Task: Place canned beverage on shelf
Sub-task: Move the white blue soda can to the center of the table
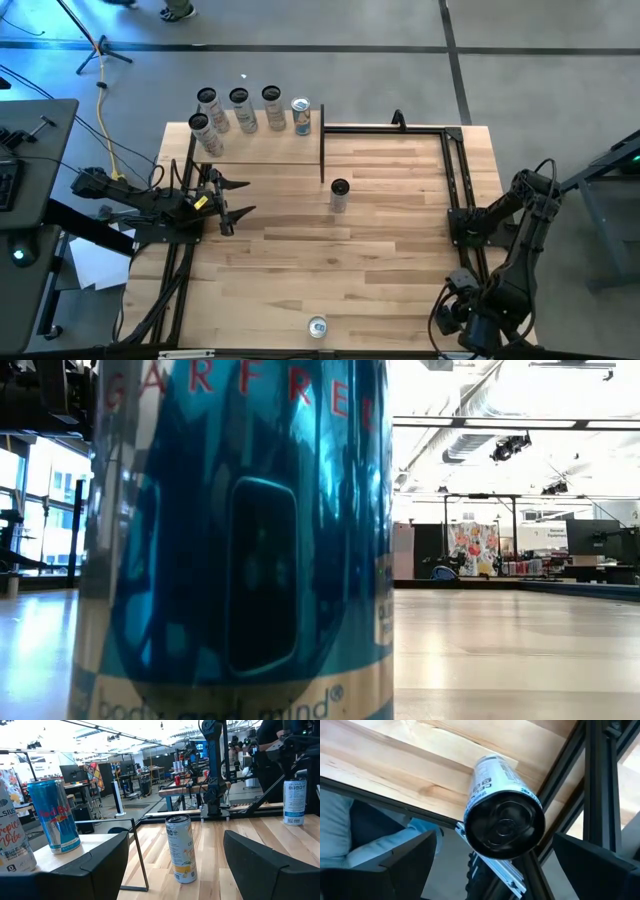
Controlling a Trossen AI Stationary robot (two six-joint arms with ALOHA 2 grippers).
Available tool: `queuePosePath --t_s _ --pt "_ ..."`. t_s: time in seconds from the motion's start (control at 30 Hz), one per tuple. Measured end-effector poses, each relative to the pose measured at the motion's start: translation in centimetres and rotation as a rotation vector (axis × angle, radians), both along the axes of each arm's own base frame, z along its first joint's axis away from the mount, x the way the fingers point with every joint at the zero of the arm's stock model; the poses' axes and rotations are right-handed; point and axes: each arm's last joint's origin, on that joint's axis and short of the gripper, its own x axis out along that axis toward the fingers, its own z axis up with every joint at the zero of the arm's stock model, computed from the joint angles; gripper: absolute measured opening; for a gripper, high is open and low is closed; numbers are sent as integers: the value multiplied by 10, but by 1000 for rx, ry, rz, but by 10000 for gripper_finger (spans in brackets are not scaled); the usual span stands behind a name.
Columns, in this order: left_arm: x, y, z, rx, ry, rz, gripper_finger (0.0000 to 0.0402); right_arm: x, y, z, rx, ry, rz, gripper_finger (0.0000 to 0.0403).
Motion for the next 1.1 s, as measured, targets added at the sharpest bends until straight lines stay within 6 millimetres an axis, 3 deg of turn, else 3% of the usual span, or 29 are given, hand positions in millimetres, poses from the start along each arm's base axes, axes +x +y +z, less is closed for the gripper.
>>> queuePosePath --t_s 0.43,0.77,1.1 --pt "0 0 0 0 0 0 294 4 8 -19 -100 89 -84 387" --pt "0 0 0 0 0 0 294 7 8 -22 -110 96 -96 385" --pt "0 0 0 0 0 0 294 14 9 -22 -92 27 -104 289"
